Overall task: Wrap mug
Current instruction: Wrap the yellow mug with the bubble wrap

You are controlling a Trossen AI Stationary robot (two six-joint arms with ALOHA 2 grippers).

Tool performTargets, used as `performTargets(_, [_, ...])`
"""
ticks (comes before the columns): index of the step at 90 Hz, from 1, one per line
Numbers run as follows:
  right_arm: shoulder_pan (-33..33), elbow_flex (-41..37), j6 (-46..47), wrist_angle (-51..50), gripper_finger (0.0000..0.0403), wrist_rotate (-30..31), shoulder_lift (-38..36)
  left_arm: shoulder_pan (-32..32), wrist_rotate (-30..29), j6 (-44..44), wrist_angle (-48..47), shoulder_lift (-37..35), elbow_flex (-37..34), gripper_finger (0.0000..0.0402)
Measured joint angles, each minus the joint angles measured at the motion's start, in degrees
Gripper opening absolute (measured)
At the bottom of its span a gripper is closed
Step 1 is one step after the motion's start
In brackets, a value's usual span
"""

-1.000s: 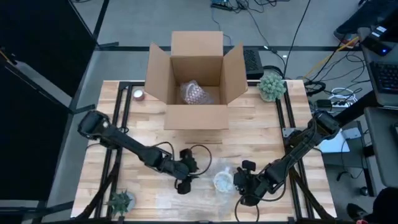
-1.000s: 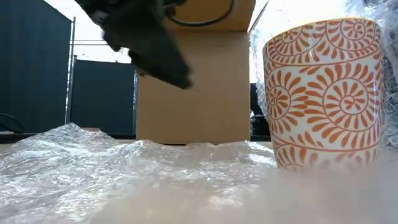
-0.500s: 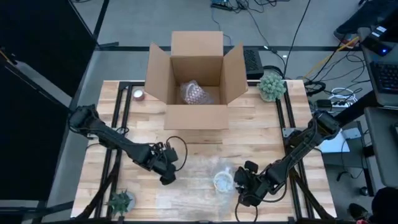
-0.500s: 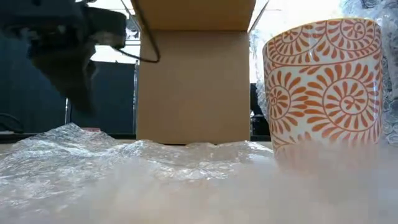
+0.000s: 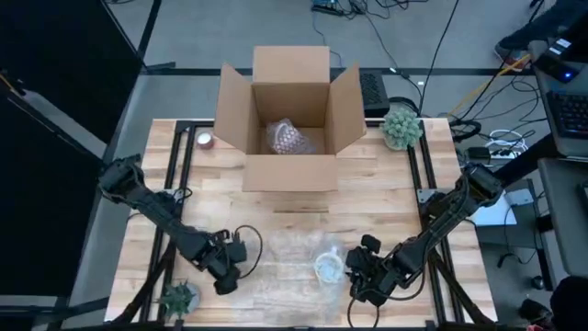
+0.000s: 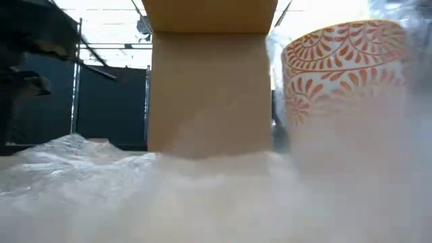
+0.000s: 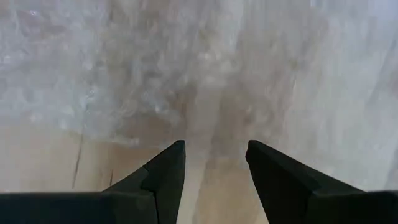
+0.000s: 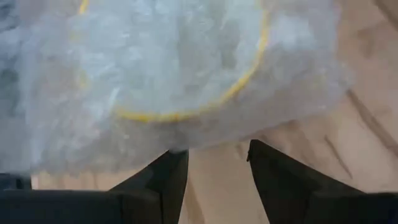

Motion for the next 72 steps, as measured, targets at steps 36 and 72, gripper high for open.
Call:
performTargets(36, [0.0, 0.0, -0.29, -0.02, 0.0157, -0.28, 0.0, -0.79, -6.48, -0.21, 18.62, 0.02, -7.6, 0.0163])
performTargets(72, [-0.17, 0.0, -0.25, 0.71, 0.0157, -0.36, 0.0, -0.42, -11.26, -0.28, 19.0, 0.04, -7.6, 0.0107])
